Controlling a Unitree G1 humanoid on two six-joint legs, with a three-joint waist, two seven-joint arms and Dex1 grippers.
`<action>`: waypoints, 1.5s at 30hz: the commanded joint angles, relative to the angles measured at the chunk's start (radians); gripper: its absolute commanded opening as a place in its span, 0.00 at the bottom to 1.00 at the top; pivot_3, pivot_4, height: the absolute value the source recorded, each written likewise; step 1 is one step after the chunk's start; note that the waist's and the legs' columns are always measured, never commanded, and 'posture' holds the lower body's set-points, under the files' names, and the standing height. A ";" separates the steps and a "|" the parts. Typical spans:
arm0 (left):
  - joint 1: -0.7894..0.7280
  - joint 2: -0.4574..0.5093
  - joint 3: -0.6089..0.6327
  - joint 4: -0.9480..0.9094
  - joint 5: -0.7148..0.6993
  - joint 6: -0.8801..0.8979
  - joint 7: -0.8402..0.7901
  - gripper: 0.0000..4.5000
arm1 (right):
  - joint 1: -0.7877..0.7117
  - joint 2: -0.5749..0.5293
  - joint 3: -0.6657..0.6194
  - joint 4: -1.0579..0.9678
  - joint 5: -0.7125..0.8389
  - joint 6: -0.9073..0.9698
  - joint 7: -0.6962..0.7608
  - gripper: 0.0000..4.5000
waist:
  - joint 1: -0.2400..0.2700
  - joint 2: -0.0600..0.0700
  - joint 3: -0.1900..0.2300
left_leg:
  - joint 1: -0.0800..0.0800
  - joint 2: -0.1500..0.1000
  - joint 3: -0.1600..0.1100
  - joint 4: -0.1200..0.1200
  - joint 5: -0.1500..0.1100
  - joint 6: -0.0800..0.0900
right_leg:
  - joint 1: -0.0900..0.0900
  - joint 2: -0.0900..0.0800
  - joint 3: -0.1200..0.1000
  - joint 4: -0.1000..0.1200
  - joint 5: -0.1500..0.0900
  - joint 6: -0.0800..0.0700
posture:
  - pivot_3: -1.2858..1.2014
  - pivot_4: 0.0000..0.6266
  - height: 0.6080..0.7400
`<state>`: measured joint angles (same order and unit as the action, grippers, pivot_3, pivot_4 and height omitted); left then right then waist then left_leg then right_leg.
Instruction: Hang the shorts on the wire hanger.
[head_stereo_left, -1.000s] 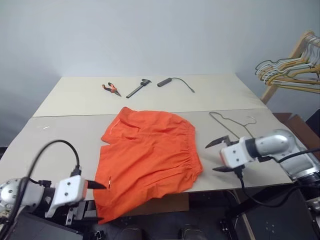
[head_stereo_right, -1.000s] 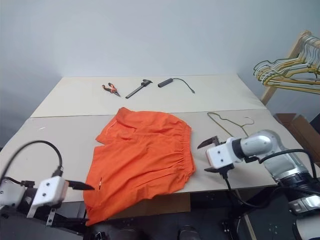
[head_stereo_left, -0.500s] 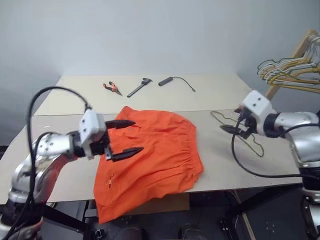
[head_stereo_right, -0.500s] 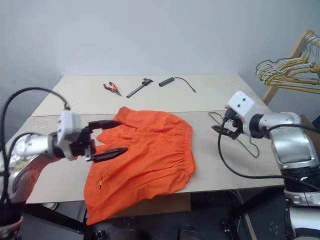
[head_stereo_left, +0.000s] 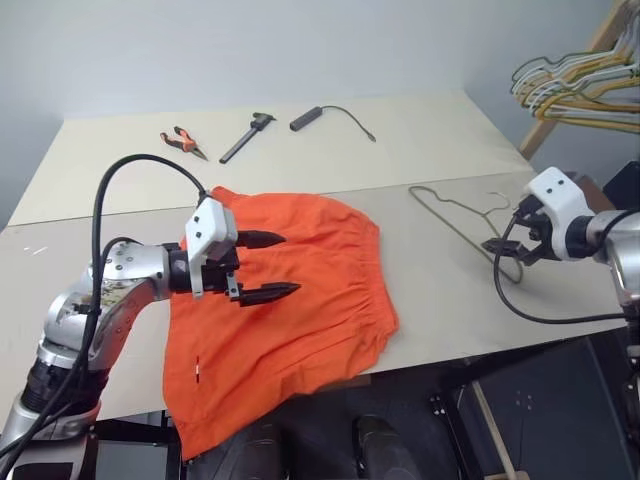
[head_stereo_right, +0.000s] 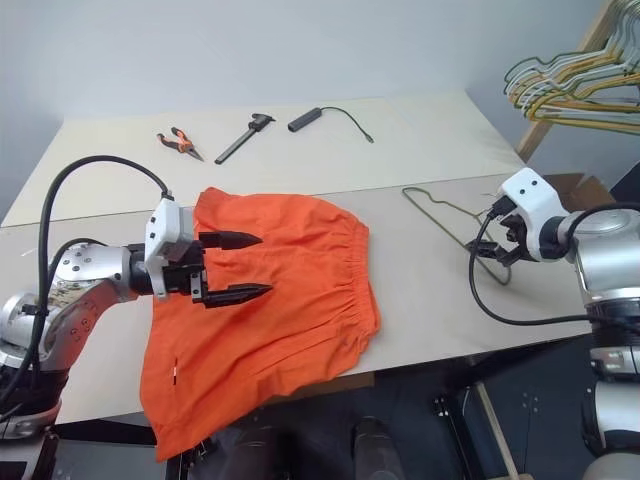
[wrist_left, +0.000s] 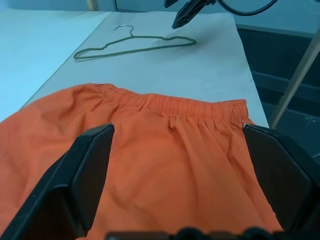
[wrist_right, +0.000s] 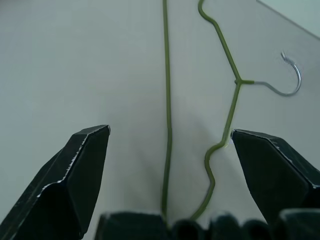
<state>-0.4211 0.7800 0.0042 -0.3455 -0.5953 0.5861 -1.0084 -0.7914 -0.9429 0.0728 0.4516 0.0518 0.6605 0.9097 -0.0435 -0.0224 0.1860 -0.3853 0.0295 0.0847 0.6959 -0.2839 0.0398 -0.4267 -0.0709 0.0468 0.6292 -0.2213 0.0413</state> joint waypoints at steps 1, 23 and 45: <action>-0.009 -0.010 0.004 -0.056 -0.024 0.019 0.013 0.99 | -0.098 0.033 0.003 0.171 -0.017 -0.032 0.007 1.00 | -0.001 0.000 0.011 | 0.000 0.000 0.000 0.000 0.000 0.000 | 0.000 0.000 0.000 0.000 0.000 0.000 | 0.50 0.40 1.00; 0.129 0.018 0.057 -0.169 -0.029 0.028 0.048 1.00 | -0.324 0.169 0.093 0.727 -0.171 -0.195 0.112 0.96 | 0.010 0.001 0.022 | -0.006 -0.002 -0.001 0.001 -0.001 0.001 | -0.001 -0.005 -0.003 -0.004 0.004 0.006 | 0.53 0.35 1.00; 0.106 -0.082 0.084 -0.155 -0.084 0.031 0.158 1.00 | -0.342 0.212 0.031 0.714 -0.192 -0.155 -0.007 0.00 | 0.025 -0.009 0.010 | -0.003 -0.002 -0.002 0.001 0.001 -0.002 | 0.002 -0.005 -0.004 -0.004 0.005 0.005 | 0.52 0.21 1.00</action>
<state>-0.2969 0.7104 0.0604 -0.4876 -0.6444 0.6250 -0.8706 -1.1397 -0.7341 0.1330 1.2005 -0.1688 0.4952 0.9218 -0.0190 -0.0313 0.1961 -0.3895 0.0280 0.0831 0.6965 -0.2818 0.0359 -0.4251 -0.0763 0.0427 0.6257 -0.2155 0.0464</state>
